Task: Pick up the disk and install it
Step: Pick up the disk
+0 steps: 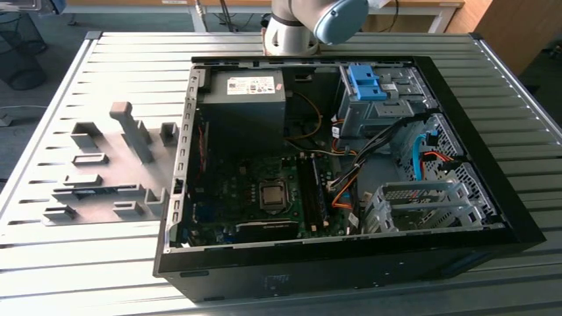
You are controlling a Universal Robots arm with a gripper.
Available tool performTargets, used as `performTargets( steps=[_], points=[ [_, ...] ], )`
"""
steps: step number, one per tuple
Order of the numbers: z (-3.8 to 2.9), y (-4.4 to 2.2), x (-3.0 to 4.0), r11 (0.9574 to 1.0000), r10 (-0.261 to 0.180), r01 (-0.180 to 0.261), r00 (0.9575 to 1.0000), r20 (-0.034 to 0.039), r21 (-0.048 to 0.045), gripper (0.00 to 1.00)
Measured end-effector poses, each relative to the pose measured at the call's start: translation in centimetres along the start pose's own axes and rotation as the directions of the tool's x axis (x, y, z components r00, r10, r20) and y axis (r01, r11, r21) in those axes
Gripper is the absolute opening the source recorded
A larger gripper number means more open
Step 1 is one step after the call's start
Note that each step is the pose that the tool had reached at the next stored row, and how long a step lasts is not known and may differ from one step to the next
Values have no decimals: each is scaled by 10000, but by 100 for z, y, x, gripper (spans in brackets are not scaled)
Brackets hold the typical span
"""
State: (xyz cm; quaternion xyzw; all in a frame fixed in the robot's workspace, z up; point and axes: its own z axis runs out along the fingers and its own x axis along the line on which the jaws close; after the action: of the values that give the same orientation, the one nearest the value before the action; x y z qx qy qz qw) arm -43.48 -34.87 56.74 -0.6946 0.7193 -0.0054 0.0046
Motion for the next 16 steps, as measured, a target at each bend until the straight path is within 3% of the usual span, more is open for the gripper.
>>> performTargets(
  steps=[5,16],
  points=[
    [12,-137,53,10000,0,0,10000,0,0,36],
    [37,-567,64,10000,0,0,10000,0,1,36]
  ],
)
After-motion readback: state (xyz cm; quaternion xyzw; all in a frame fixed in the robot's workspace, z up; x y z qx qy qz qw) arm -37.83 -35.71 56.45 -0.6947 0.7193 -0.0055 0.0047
